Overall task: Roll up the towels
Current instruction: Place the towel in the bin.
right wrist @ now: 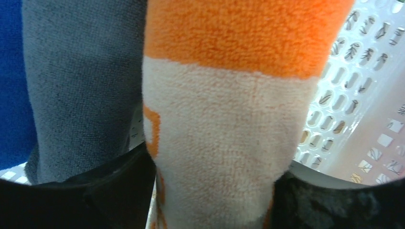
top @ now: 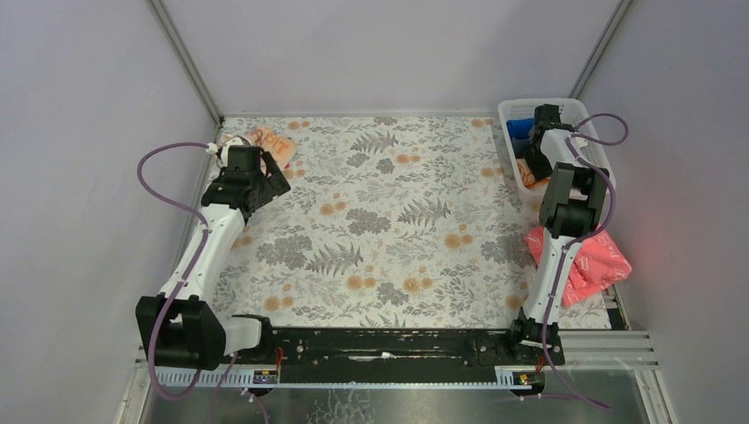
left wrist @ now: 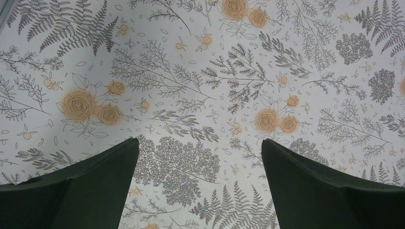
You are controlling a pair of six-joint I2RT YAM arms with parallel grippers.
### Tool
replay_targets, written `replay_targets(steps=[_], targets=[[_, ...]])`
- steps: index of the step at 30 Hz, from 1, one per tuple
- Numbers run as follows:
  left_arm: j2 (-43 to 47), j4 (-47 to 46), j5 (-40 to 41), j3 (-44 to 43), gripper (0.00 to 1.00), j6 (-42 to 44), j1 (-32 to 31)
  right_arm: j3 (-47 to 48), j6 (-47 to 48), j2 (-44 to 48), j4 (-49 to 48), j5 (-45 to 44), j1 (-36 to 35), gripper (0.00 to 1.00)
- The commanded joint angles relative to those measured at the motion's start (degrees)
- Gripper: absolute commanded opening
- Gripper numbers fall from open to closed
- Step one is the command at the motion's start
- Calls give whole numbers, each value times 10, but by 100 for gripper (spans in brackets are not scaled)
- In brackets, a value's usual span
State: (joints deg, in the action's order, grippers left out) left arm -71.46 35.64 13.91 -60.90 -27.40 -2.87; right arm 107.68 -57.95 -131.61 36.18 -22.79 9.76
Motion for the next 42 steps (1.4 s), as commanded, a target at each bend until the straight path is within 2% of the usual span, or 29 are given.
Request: replay_targets(steps=[1,8,12,28,31,37,42], targets=[[1,-9,1,4,100,-5,6,-14,-15,30,-40,33,-4,77],[7,-9,3,6,100,-6,8,-29,-25,54,-38,27,-1,95],[8,-9,1,6,100,-6,8,-37,-35,69,-26,25,3,100],[9,-10,-5,7,100,-7,11,-92,-48,131,-14,37,17,100],[8,-10,-5,8,100,-8,12,-108,-53,137,-27,47,21,92],[5,-10,-12,9,100,-10,14,-118,-58,125,-76,77,22,58],[3,-11,-13,11,100,-11,15,-128,-90,123,-118,86,22,49]])
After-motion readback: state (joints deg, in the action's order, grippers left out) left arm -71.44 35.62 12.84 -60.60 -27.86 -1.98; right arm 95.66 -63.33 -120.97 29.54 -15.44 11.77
